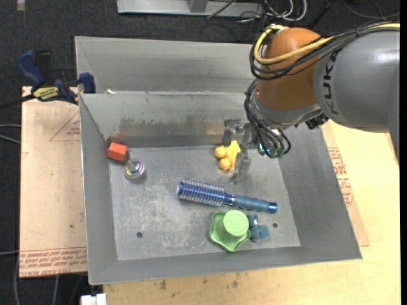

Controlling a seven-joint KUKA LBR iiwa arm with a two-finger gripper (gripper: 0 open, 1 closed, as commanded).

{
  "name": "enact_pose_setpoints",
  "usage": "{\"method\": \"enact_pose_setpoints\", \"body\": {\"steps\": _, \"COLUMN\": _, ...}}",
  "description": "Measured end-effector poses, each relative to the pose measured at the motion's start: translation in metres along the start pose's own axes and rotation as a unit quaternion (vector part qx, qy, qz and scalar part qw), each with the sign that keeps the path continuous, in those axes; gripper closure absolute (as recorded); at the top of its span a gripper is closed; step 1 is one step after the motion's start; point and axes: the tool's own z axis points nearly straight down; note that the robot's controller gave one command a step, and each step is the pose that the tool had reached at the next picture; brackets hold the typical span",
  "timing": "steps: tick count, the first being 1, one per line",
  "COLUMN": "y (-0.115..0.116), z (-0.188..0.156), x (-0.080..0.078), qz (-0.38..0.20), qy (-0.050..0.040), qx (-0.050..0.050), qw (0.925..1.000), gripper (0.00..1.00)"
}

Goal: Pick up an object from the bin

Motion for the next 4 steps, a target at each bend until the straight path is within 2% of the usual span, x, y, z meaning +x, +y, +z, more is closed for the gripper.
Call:
{"method": "enact_pose_setpoints", "body": {"steps": 1, "y": 0.025, "z": 0.105, "x": 0.061, "qz": 0.065, "qy": 0.001, "qx": -0.001, "qw": 0.9979, "gripper": 0.0}}
{"method": "enact_pose_setpoints", "body": {"steps": 2, "y": 0.024, "z": 0.101, "x": 0.058, "qz": 0.066, "qy": -0.0028, "qx": 0.0, "qw": 0.9978, "gripper": 1.0}}
{"method": "enact_pose_setpoints", "body": {"steps": 3, "y": 0.022, "z": -0.003, "x": 0.055, "qz": 0.059, "qy": -0.0074, "qx": -0.001, "qw": 0.9982, "gripper": 1.0}}
{"method": "enact_pose_setpoints", "body": {"steps": 4, "y": 0.022, "z": -0.068, "x": 0.063, "qz": 0.053, "qy": -0.0069, "qx": -0.001, "qw": 0.9986, "gripper": 1.0}}
